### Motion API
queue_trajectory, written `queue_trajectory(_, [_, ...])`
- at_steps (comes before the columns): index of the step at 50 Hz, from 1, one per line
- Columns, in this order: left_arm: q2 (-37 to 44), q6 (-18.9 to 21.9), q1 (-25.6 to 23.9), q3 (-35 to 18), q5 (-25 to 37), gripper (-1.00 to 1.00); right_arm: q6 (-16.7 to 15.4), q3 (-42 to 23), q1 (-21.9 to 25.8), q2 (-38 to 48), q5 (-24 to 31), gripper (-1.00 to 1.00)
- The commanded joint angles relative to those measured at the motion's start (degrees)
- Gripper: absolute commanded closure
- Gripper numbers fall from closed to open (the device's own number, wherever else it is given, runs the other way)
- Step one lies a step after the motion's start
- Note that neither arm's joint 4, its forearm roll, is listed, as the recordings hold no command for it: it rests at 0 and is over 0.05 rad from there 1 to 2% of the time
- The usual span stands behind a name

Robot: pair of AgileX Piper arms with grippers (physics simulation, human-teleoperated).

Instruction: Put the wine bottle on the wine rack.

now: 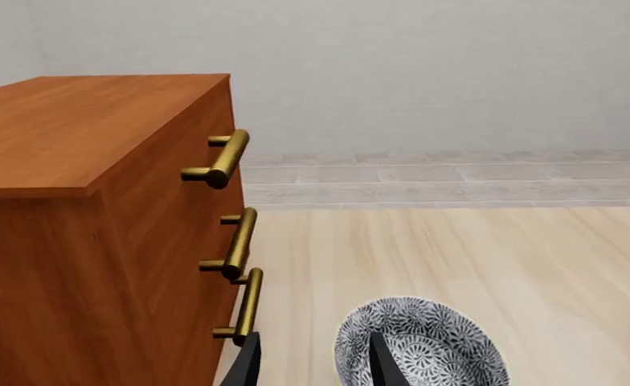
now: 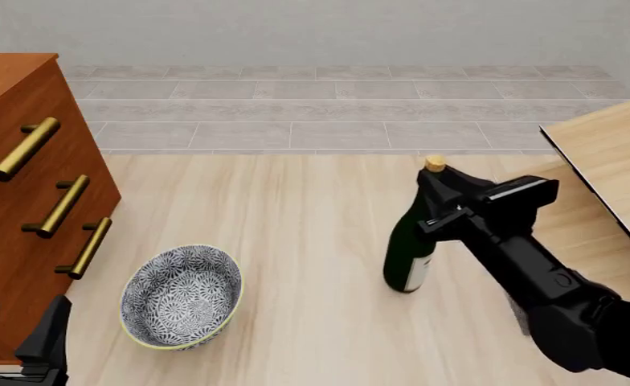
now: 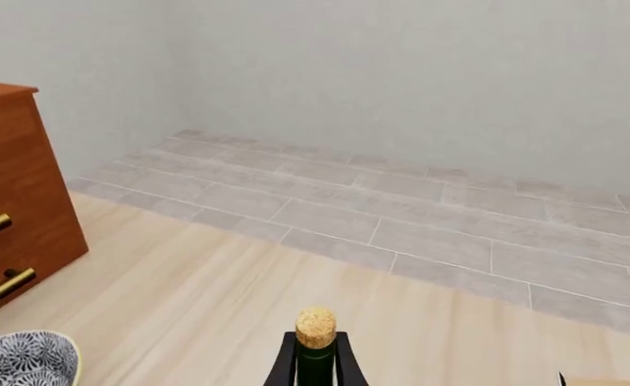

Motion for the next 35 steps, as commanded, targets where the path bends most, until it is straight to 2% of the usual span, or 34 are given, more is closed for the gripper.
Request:
queue_trajectory(1, [0.0, -0.21, -0.07, 0.0, 0.04, -1.0, -0.67, -1.0, 0.01, -4.5, 3.73, 1.0])
queue_trajectory(13, [0.0, -0.97, -0.4, 0.01, 0.37, -1.0, -1.32, -2.13, -1.81, -9.24, 8.93, 1.0])
queue_trajectory(23, [0.0, -1.13, -0.66, 0.01, 0.44, -1.0, -2.14, -5.49, -3.89, -9.79, 14.88, 1.0])
queue_trajectory(31, [0.0, -1.41, -0.94, 0.01, 0.37, -1.0, -0.59, -6.85, -5.92, -14.47, 18.86, 1.0])
queue_trajectory(35, [0.0, -1.62, -1.2, 0.01, 0.42, -1.0, -0.85, -7.78, -6.9, -17.24, 21.98, 1.0])
